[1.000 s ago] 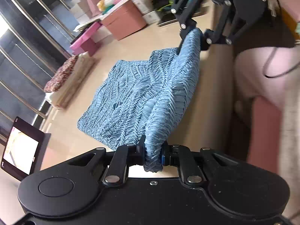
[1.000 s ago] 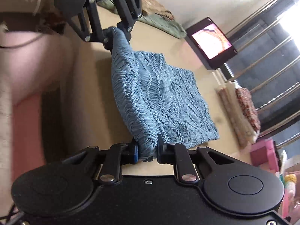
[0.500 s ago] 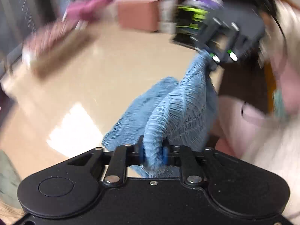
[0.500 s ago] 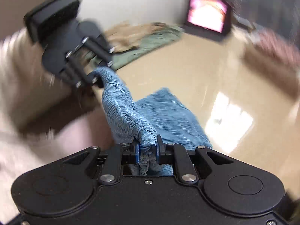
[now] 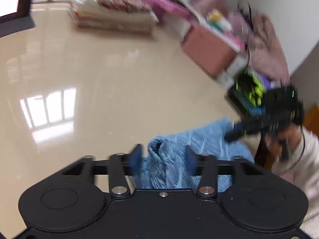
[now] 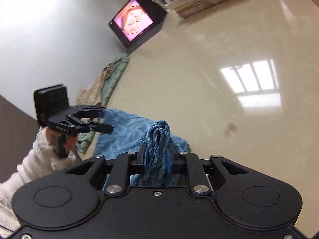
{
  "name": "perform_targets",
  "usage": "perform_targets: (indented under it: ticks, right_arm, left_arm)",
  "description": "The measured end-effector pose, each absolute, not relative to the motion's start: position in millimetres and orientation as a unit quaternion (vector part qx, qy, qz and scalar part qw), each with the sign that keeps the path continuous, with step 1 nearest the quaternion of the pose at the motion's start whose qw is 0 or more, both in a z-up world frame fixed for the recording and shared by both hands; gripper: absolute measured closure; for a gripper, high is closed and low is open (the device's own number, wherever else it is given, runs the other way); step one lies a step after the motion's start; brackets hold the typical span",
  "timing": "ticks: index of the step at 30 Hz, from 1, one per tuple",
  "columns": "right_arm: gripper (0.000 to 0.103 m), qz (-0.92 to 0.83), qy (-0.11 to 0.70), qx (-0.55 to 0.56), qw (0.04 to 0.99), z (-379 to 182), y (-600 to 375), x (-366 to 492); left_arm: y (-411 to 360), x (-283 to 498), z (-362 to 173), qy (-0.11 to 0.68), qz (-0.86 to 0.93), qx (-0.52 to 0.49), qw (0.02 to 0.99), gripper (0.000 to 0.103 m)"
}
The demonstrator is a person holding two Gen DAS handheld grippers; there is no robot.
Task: Fold clothes
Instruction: 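Lower the folded edge onto the garment and open both grippers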
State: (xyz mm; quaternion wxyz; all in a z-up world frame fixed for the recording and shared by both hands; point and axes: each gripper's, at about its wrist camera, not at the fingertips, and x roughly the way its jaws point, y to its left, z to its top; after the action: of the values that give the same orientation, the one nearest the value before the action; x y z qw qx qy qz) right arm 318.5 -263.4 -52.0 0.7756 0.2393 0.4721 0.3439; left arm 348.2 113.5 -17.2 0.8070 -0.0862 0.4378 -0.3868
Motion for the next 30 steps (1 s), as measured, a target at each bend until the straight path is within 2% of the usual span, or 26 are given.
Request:
perform_targets:
  ticks: [4, 6, 8, 10, 12, 13, 14, 17, 18, 20, 24, 27, 30]
  right_arm:
    - [0.087, 0.33, 0.456, 0.269, 0.781, -60, -273, 307]
    - [0.086, 0.322, 0.447, 0.287, 0.784, -65, -280, 304]
    - [0.08, 0.314, 0.439, 0.298, 0.787, -67, -284, 301]
    - [0.073, 0.3, 0.425, 0.293, 0.802, -59, -285, 292]
    - [0.062, 0.283, 0.394, 0.256, 0.836, -39, -277, 276]
    - [0.053, 0.275, 0.37, 0.23, 0.857, -26, -272, 265]
    - [0.043, 0.267, 0.345, 0.203, 0.877, -13, -265, 253]
    - [0.029, 0.259, 0.283, 0.116, 0.916, 17, -231, 220]
    - [0.028, 0.254, 0.27, 0.088, 0.925, 20, -217, 212]
    - [0.027, 0.239, 0.25, 0.038, 0.938, 21, -189, 200]
    - [0.027, 0.207, 0.249, -0.01, 0.946, -4, -154, 197]
    - [0.026, 0.193, 0.265, -0.018, 0.944, -29, -148, 196]
    - [0.026, 0.187, 0.246, -0.009, 0.951, -40, -155, 188]
  left_arm:
    - [129, 342, -30, 0.424, -0.351, -0.155, 0.821, 0.067]
    - [137, 338, -30, 0.413, -0.322, -0.184, 0.832, 0.063]
    - [146, 334, -27, 0.399, -0.29, -0.211, 0.844, 0.044]
    - [155, 326, -20, 0.376, -0.26, -0.227, 0.86, 0.031]
    - [160, 309, -5, 0.329, -0.245, -0.224, 0.884, 0.031]
    - [155, 298, 5, 0.305, -0.249, -0.205, 0.896, 0.031]
    - [146, 288, 14, 0.284, -0.257, -0.173, 0.907, 0.031]
    - [102, 262, 26, 0.248, -0.266, -0.061, 0.93, 0.031]
    - [87, 257, 27, 0.243, -0.264, -0.032, 0.933, 0.032]
    - [69, 255, 18, 0.25, -0.26, -0.006, 0.933, 0.04]
    - [54, 262, -7, 0.264, -0.24, 0.014, 0.934, 0.042]
    - [71, 265, -27, 0.285, -0.227, -0.024, 0.931, 0.042]
    - [91, 265, -34, 0.291, -0.224, -0.068, 0.928, 0.042]
